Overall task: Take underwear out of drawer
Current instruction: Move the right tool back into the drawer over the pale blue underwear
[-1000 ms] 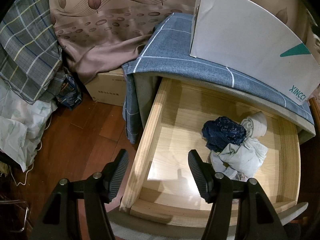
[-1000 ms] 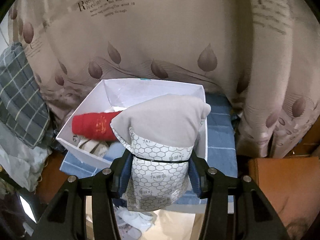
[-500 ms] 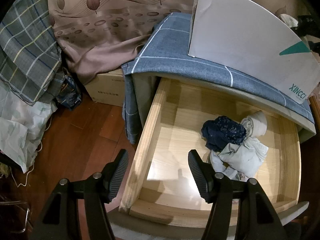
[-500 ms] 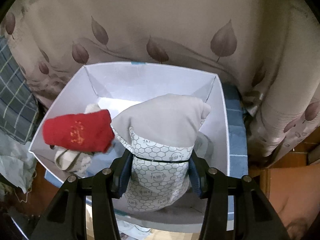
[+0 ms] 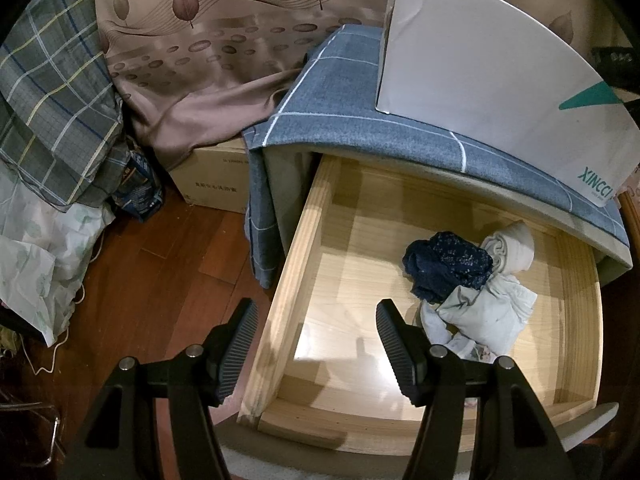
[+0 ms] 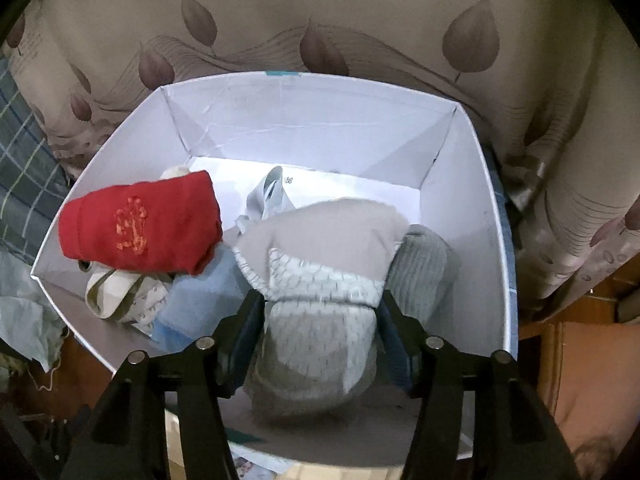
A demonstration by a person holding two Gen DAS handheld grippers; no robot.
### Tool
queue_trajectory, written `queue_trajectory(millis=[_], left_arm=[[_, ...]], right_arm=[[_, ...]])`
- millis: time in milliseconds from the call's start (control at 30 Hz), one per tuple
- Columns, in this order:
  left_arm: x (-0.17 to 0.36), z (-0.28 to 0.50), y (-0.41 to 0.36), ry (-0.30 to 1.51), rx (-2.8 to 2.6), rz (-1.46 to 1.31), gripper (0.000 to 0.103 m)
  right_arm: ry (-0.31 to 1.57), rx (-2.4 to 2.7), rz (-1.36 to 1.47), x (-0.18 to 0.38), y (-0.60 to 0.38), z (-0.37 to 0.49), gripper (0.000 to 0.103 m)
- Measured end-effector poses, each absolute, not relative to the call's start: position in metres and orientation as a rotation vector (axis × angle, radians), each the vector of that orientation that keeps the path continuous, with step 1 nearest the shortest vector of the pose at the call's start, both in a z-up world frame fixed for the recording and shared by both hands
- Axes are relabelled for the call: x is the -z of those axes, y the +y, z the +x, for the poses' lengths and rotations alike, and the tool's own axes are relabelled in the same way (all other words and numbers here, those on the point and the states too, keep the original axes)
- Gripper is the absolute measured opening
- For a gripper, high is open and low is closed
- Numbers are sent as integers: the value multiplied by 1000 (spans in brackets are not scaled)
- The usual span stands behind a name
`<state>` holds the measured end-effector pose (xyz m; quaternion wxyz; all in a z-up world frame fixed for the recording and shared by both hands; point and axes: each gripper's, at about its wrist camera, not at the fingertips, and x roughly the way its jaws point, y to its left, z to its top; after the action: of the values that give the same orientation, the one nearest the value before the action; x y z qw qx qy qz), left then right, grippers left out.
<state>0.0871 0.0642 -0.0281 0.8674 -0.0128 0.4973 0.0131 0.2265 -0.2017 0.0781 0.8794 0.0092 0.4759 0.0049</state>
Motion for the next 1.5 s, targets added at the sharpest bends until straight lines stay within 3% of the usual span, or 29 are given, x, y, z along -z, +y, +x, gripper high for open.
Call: queue_trajectory(millis=[100,467,767,1000,1500], left_arm=[[28,87,64,1040,-27,-28,63],[20,83,70,1000,-36,-46,63],[17,81,77,988,-55,-72,63],[16,81,80,993,-52,-78,63],[19,84,79,1009,-46,-88,63]], right_arm=[[941,-26,12,-93,-202,216,66],[821,-314,-112,-119,-186,124,65],[1006,-463,-210,-38,-162,87,57],[1137,-477,-290,32,-139,102,56],[1241,-475,-406,108,-118,138,72]])
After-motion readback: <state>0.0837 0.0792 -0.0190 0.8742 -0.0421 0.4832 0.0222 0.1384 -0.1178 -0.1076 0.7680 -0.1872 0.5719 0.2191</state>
